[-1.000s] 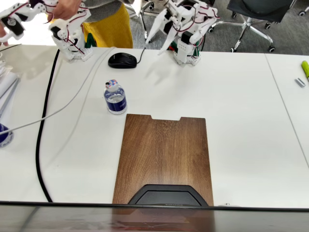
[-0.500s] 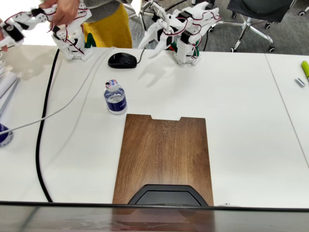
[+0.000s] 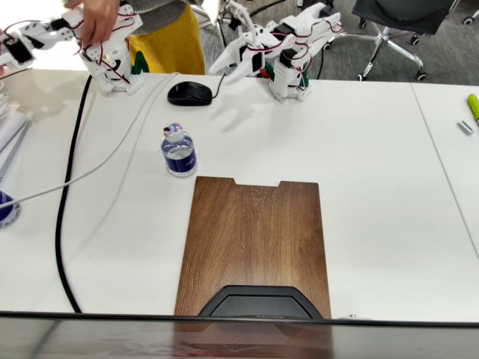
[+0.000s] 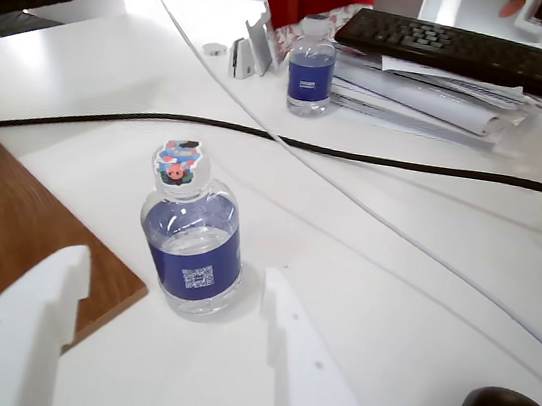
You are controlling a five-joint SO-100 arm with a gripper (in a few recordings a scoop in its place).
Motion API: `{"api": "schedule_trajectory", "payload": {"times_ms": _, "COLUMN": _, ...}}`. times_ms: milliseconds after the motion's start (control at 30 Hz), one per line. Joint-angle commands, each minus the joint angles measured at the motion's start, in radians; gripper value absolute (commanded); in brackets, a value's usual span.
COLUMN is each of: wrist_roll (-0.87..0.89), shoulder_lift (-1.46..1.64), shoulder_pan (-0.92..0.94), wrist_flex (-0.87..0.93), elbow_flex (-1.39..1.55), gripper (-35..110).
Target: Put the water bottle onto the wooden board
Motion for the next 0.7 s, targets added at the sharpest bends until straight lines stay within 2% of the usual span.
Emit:
{"api": "schedule_trajectory", "payload": {"times_ms": 0, "wrist_roll": -0.005, "shoulder_lift": -0.009, "shoulder_pan": 0.028, "wrist_flex": -0.015, "elbow_flex": 0.003, "gripper": 24}}
{"api": "schedule_trajectory", "payload": {"times_ms": 100, "wrist_roll": -0.005, "shoulder_lift": -0.054, "shoulder_pan": 0.026, "wrist_flex": -0.044, "elbow_flex": -0.003, "gripper": 24}}
{"api": "schedule_trajectory", "payload": {"times_ms": 433, "wrist_roll": -0.046, "shoulder_lift": -0.371, "shoulder_pan": 0.005, "wrist_flex": -0.393, "elbow_flex": -0.017, "gripper": 27}}
{"api": "schedule_trajectory", "payload": {"times_ms": 667, "wrist_roll": -0.084, "shoulder_lift": -0.529, "shoulder_pan": 0.005, "wrist_flex": -0.483, "elbow_flex": -0.066, "gripper": 32}}
